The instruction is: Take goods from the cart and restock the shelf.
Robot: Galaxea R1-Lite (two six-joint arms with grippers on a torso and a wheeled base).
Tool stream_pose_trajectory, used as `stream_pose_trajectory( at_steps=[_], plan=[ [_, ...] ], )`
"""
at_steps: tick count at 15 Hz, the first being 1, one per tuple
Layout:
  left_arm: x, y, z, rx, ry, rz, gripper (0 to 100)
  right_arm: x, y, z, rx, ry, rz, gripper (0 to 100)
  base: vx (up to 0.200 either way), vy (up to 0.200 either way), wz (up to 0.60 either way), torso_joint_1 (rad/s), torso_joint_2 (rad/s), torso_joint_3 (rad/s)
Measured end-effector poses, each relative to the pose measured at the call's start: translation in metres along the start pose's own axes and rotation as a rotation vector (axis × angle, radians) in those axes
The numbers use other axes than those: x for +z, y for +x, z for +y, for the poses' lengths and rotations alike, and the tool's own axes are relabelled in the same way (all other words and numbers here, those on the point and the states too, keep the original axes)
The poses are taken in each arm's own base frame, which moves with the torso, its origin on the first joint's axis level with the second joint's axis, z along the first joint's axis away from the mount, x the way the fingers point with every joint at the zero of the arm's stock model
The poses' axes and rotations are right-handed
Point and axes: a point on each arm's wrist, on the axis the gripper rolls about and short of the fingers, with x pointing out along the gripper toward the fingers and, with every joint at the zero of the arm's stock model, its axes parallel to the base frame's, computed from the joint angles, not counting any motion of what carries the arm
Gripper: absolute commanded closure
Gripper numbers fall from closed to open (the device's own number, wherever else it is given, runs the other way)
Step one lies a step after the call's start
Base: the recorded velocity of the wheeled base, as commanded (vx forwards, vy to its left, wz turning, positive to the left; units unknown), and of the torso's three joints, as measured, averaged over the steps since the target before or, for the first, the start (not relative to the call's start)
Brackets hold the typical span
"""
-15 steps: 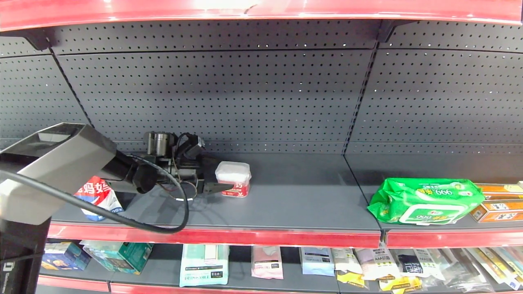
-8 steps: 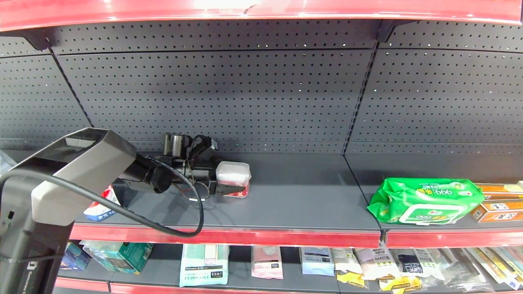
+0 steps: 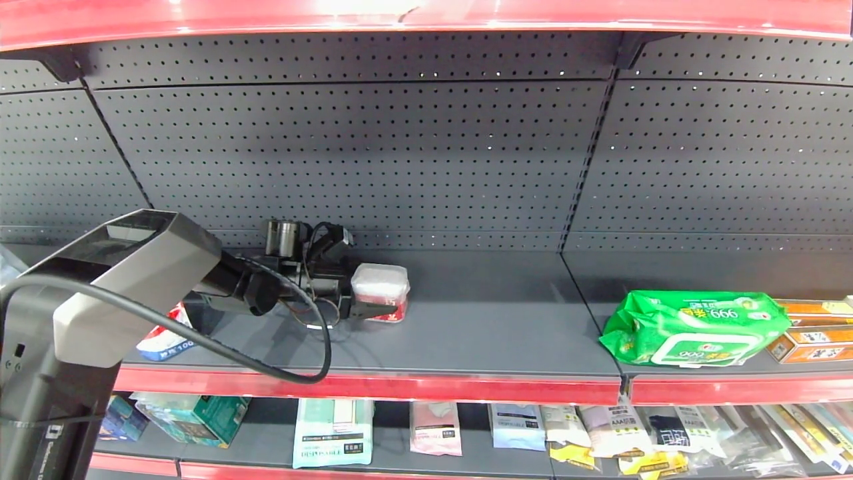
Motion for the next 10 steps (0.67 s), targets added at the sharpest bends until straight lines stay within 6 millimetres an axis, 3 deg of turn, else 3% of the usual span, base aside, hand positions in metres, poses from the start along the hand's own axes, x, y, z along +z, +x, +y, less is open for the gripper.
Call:
stream_pose_trajectory(
  at_steps=[7,10],
  plan=[
    [0.001,-0.002,-0.003,0.002,-0.002,0.004,100,-0.001,0.0,0.0,0.005,0.0,0.002,100,0.0,0.0,0.0,0.0,0.0,0.0],
    [-0.001,-0.008,-0.013,-0.008,-0.026,0.013,100,-0.001,0.0,0.0,0.005,0.001,0.002,100,0.0,0.0,0.0,0.0,0.0,0.0]
  ],
)
